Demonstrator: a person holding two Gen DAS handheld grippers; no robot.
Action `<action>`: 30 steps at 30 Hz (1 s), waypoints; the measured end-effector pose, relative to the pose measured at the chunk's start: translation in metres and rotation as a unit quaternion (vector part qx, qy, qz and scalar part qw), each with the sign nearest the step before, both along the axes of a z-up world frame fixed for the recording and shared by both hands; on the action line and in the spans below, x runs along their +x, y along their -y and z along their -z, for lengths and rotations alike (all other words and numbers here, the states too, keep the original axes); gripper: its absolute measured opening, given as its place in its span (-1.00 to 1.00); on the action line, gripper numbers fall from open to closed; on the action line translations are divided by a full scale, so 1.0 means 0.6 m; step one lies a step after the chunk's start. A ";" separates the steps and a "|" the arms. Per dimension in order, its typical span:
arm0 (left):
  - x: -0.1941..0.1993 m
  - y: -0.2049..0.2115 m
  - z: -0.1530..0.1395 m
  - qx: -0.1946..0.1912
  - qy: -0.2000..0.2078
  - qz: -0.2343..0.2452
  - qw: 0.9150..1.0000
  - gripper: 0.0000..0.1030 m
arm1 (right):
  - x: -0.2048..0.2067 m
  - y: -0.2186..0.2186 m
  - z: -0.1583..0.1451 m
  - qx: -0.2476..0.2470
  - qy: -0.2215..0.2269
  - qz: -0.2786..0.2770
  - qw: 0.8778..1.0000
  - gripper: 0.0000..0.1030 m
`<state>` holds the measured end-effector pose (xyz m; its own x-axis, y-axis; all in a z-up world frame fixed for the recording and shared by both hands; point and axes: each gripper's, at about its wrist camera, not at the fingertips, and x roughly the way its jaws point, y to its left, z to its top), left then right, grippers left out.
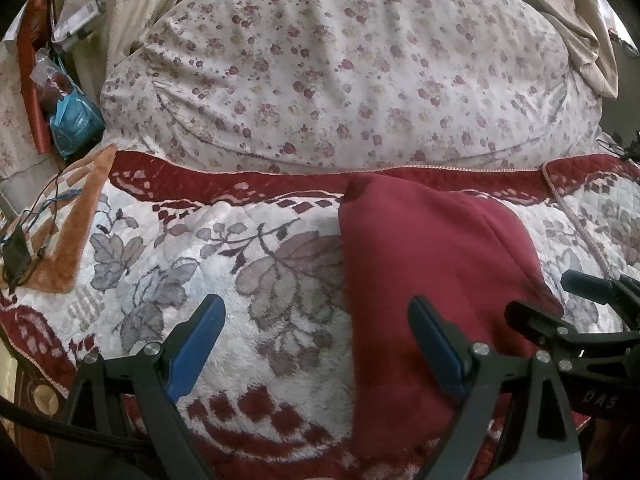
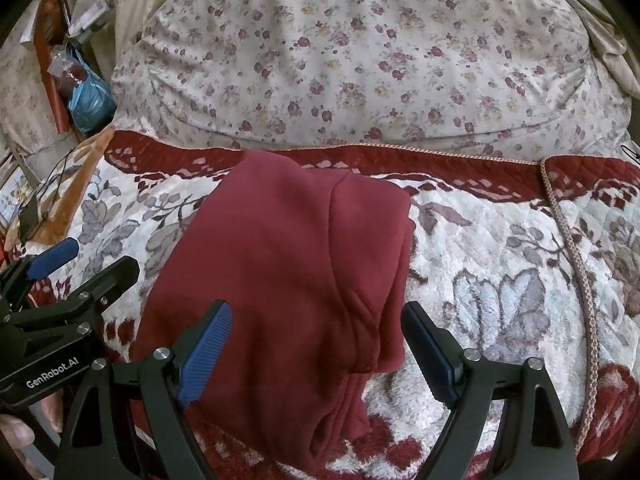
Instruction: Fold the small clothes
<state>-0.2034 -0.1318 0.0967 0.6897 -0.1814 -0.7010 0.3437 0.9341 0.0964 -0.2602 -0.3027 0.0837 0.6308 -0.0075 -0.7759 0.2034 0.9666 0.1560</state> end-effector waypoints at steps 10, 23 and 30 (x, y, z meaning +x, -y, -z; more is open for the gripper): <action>0.001 -0.001 0.005 0.000 -0.003 0.001 1.000 0.78 | 0.003 0.003 0.004 0.001 -0.003 -0.002 1.000 0.75; 0.005 -0.002 0.008 0.002 -0.006 0.001 1.000 0.78 | 0.008 0.003 0.012 0.001 -0.012 -0.006 1.000 0.75; 0.009 -0.004 0.008 -0.001 -0.012 0.004 1.000 0.78 | 0.009 0.003 0.013 0.000 -0.015 -0.005 1.000 0.75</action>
